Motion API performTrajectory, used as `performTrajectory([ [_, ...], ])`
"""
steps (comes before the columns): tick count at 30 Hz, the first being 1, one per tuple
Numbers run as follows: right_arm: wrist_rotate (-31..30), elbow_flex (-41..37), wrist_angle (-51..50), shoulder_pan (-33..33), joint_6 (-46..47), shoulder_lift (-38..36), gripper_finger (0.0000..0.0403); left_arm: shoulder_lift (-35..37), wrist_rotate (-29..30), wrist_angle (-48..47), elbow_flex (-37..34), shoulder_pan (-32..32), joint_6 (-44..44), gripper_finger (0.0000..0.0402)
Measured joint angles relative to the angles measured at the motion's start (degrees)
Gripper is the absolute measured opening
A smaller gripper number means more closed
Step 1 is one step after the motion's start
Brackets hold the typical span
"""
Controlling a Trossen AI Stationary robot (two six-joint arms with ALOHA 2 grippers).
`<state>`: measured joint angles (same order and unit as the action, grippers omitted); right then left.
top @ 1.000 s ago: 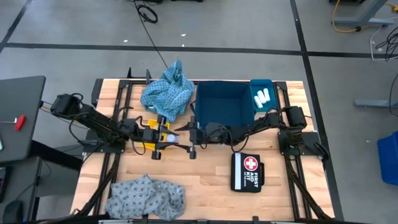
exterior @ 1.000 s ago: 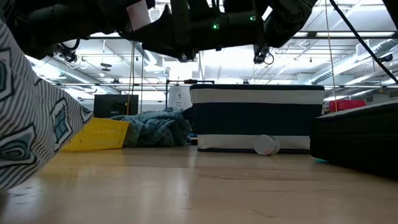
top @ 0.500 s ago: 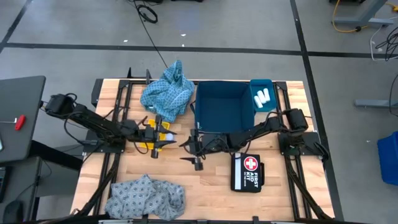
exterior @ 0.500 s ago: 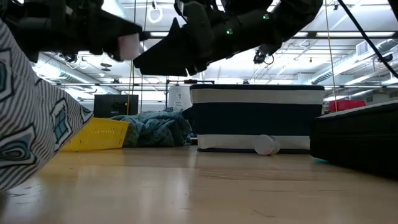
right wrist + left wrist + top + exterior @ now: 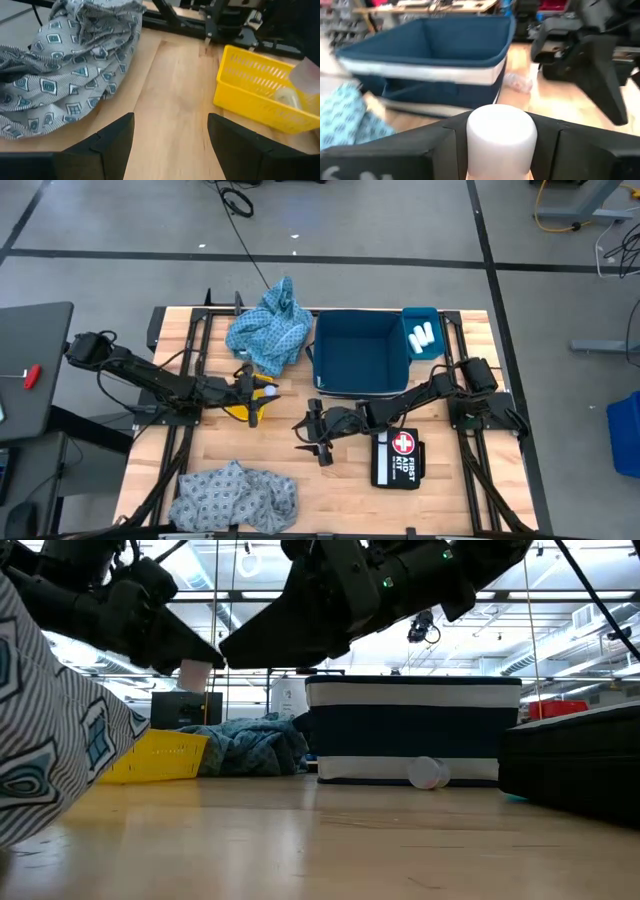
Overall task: Pick & place medical supplies in basket/bin
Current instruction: Put the bottom transparent pill bottle into the yellow bin, then put the transparent pill bottle into the yellow bin
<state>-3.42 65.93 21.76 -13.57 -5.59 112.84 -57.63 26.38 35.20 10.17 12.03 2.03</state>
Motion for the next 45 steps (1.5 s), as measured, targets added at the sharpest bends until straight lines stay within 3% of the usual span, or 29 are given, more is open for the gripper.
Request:
performTrajectory([
  [14, -0.1, 0.0, -1.2, -0.5, 0.8, 0.0, 0.0258, 3.3, 8.1, -18.0, 0.0, 0.0, 11.3, 0.0139],
  [24, 0.0, 0.0, -1.1, -0.5, 0.9, 0.0, 0.0258, 3.3, 7.9, -26.2, 0.0, 0.0, 16.9, 0.0139],
  [33, 0.1, 0.0, -1.1, -0.5, 0.9, 0.0, 0.0259, 3.3, 3.6, -27.5, 0.0, 0.0, 18.3, 0.0140],
  [45, 0.4, 0.0, -2.1, -0.5, 2.2, 0.0, 0.0259, 3.3, 3.3, -27.6, 0.0, 0.0, 18.4, 0.0243],
])
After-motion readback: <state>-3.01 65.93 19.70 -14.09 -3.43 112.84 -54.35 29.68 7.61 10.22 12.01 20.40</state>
